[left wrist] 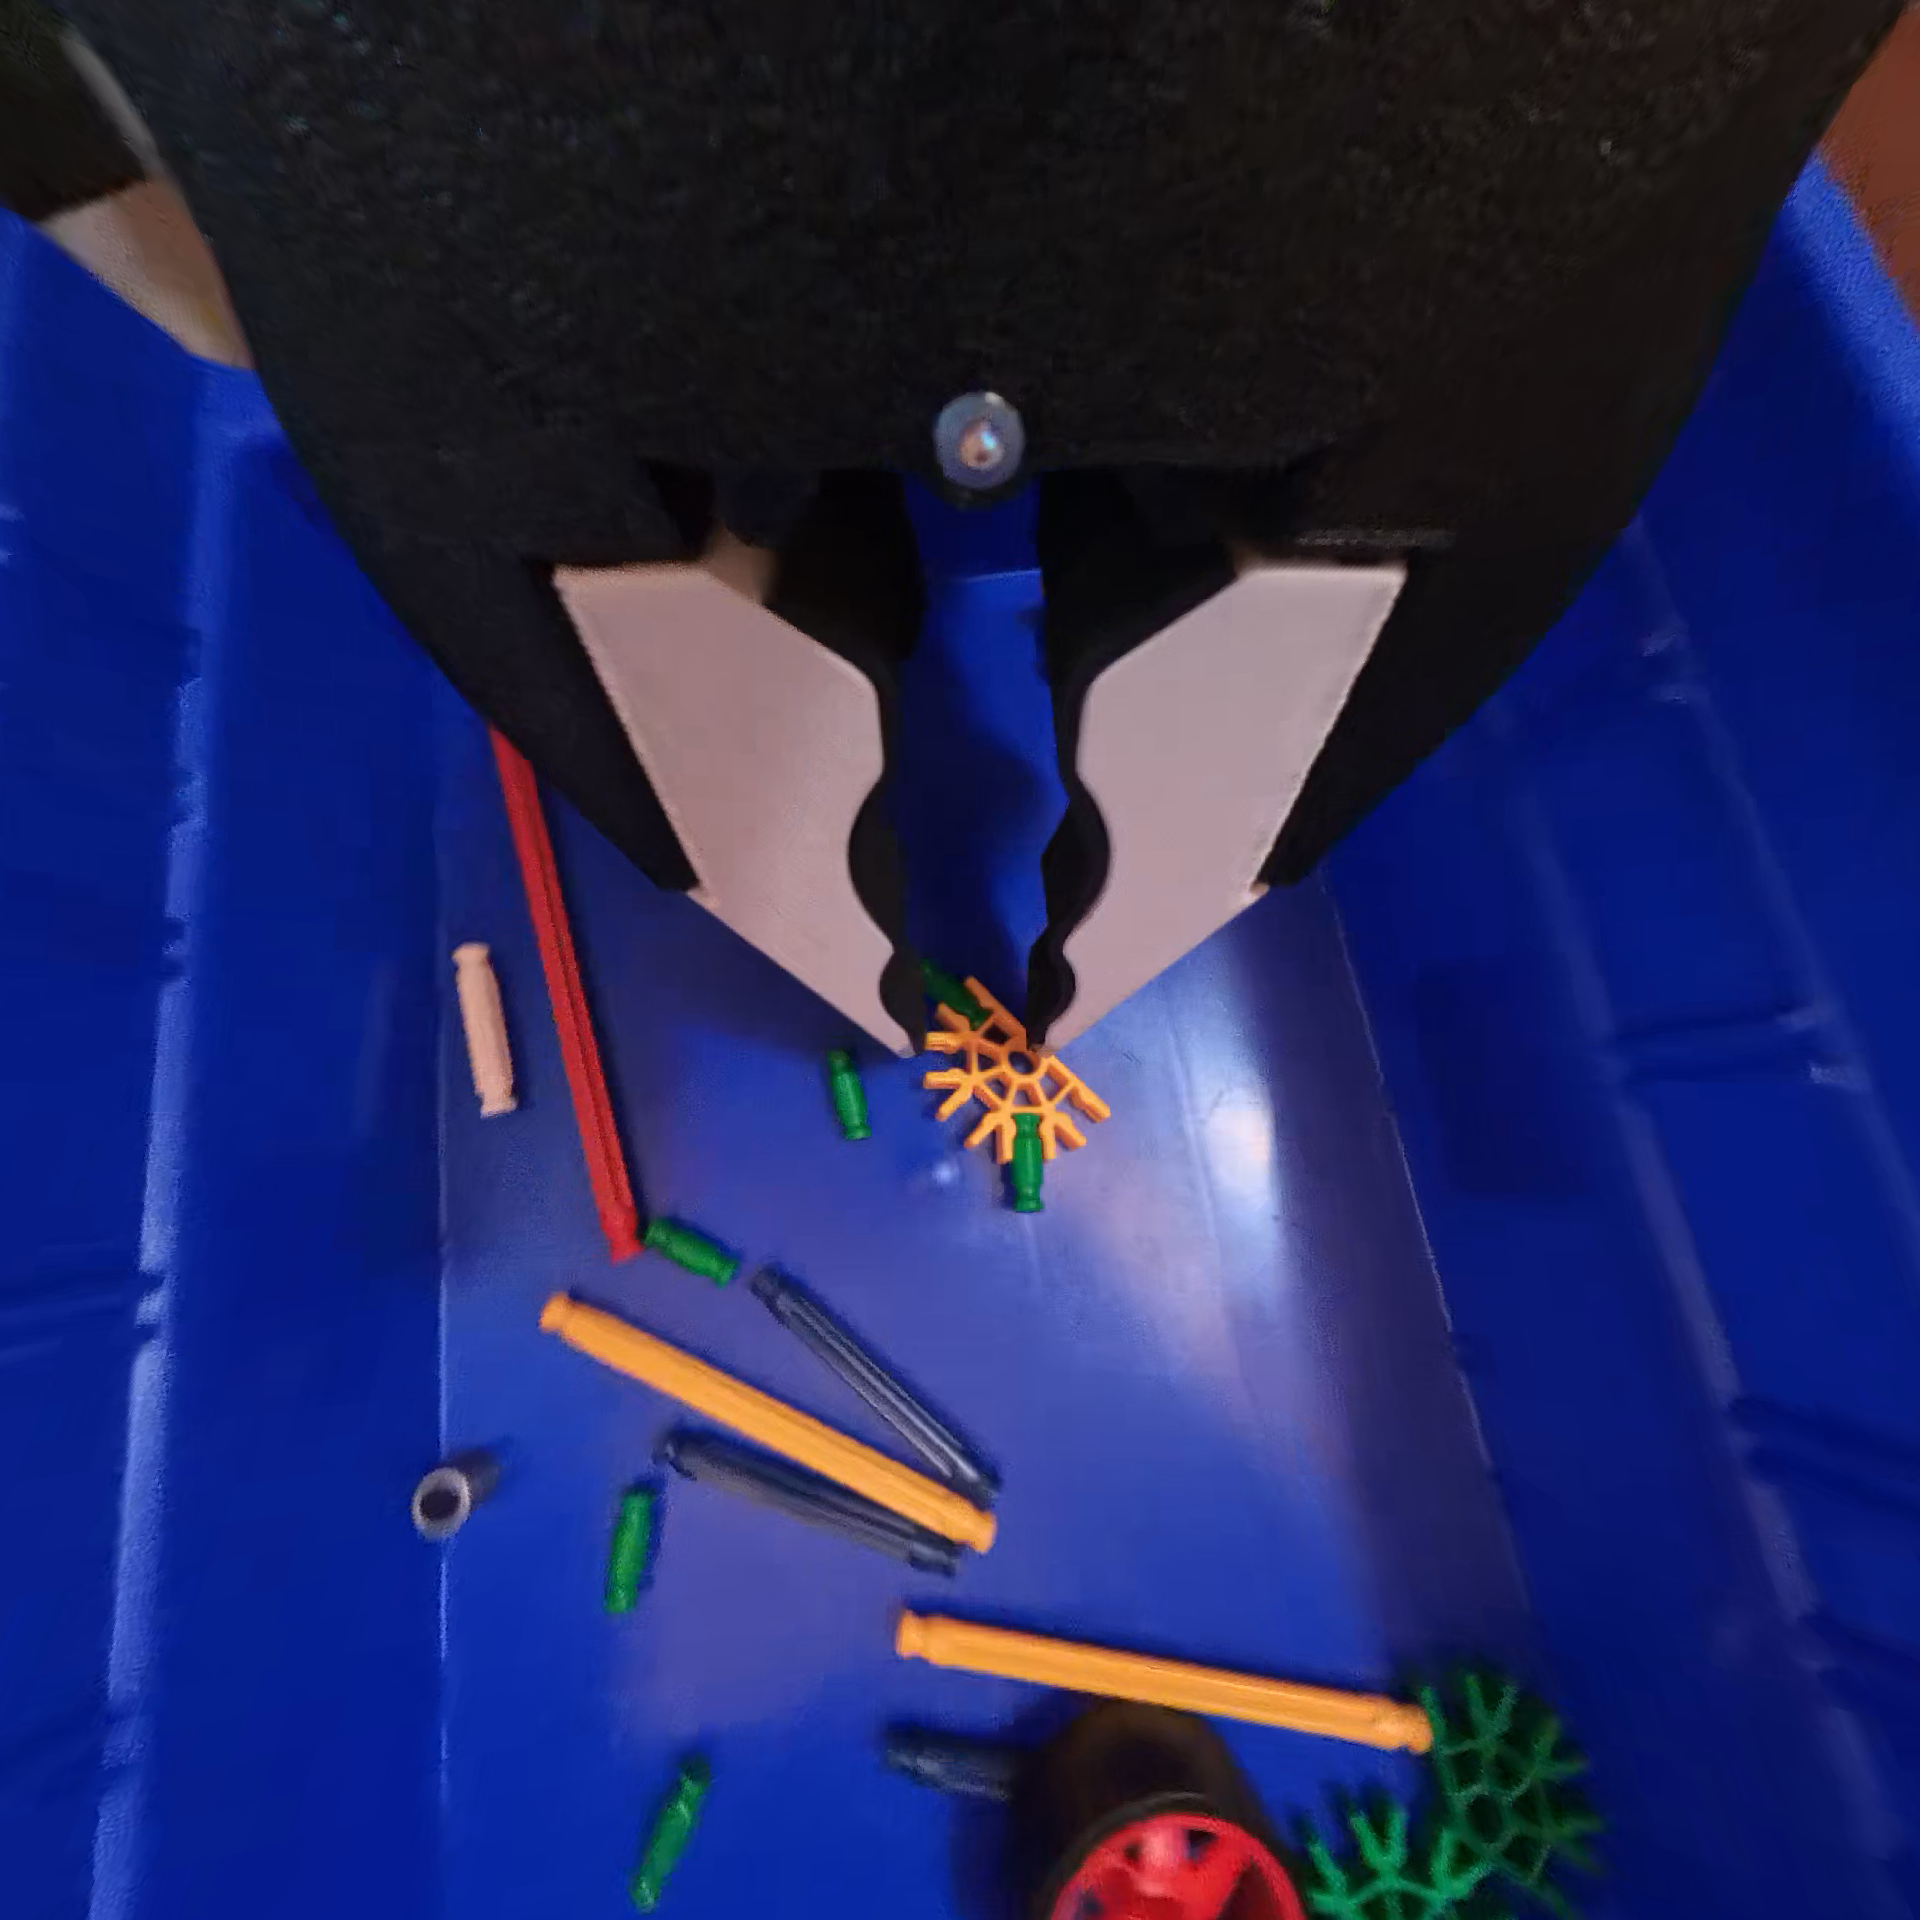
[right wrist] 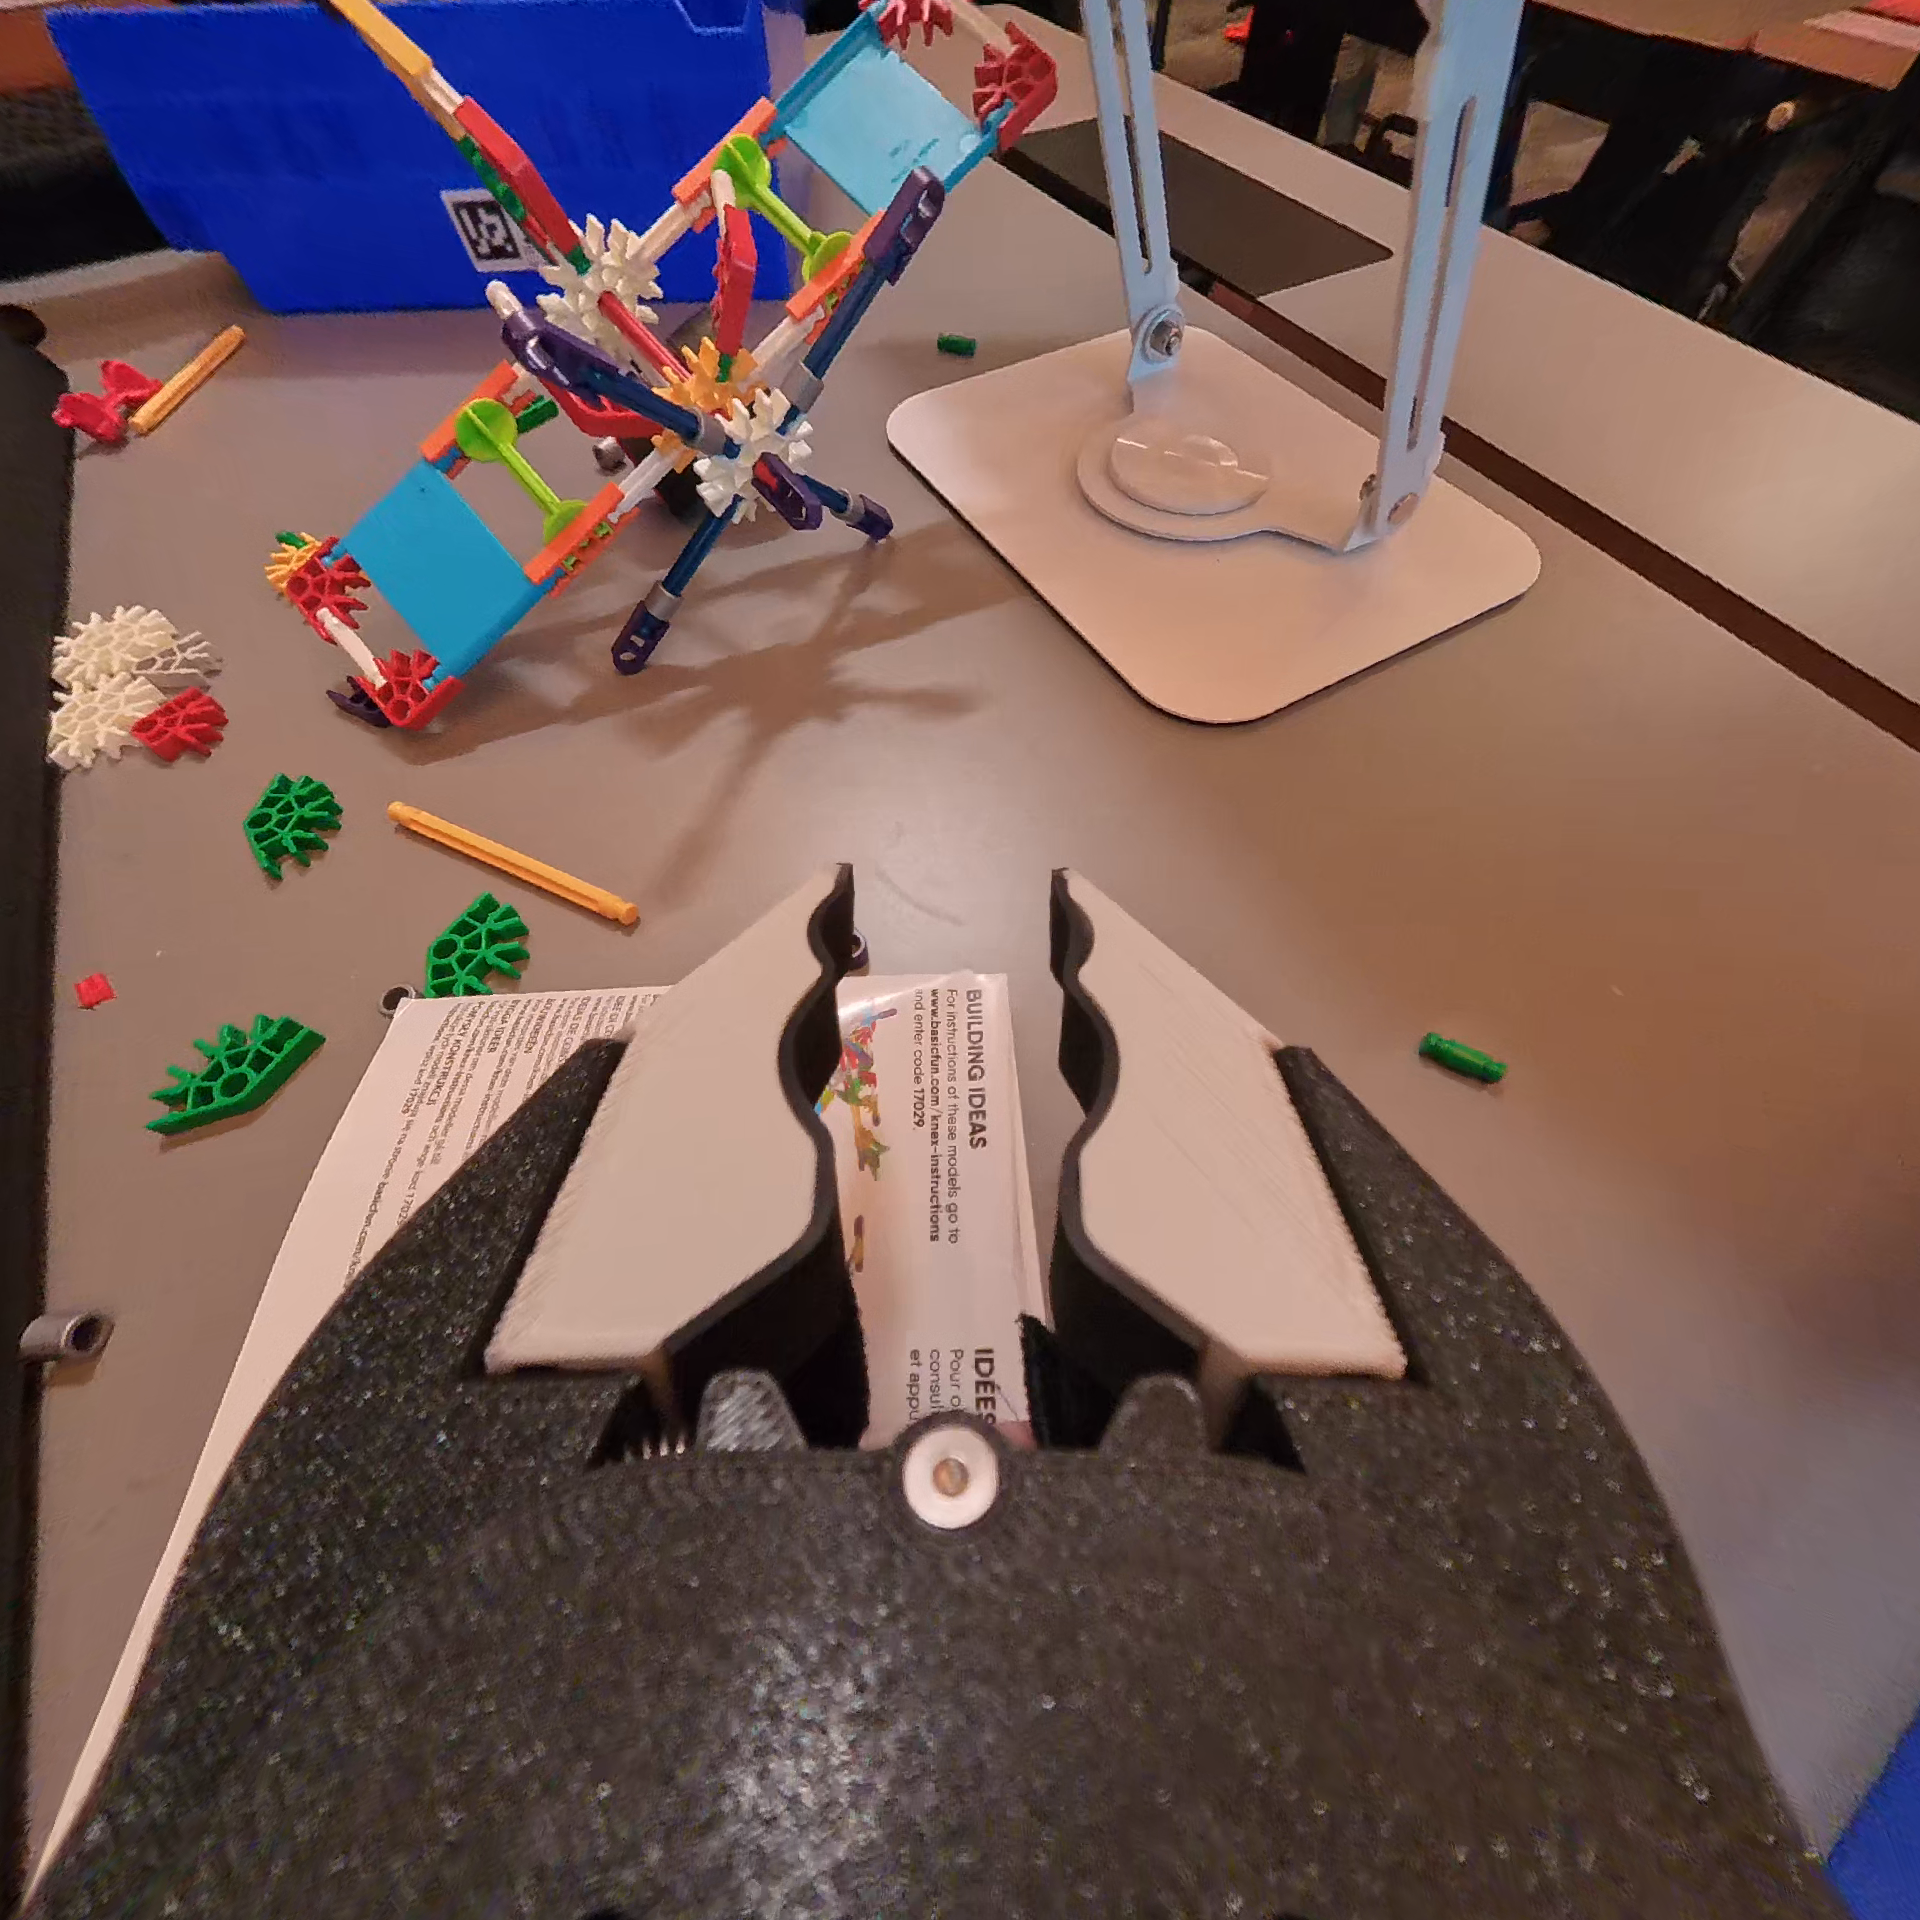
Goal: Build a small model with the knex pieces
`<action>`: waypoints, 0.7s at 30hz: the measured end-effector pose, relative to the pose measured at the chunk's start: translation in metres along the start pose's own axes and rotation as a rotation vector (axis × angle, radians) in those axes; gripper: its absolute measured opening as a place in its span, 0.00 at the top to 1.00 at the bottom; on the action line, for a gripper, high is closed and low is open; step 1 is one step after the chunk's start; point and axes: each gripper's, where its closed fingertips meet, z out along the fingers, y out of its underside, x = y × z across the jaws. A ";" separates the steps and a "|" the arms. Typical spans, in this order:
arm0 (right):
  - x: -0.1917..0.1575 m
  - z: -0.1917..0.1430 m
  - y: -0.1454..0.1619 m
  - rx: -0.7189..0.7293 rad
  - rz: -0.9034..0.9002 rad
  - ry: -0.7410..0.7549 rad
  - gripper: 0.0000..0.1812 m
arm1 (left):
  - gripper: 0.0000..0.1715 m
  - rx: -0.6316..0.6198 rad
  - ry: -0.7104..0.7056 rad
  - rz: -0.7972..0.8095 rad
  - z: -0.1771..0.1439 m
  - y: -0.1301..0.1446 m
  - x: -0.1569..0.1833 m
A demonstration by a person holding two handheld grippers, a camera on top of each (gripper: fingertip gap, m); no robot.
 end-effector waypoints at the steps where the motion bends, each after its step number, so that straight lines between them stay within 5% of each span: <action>1: 0.001 0.000 -0.001 0.001 0.006 0.004 0.79 | 0.87 -0.027 -0.034 0.045 0.000 0.003 -0.002; 4: -0.001 0.003 -0.001 -0.018 0.019 0.006 0.79 | 0.70 -0.080 -0.068 0.093 -0.005 0.005 -0.006; 13: -0.016 0.011 -0.008 -0.120 0.004 0.060 0.79 | 0.86 -0.070 0.067 0.163 0.007 -0.003 0.000; 21: -0.029 0.030 -0.030 -0.155 0.000 0.094 0.79 | 0.87 -0.028 0.140 0.283 -0.001 -0.019 0.003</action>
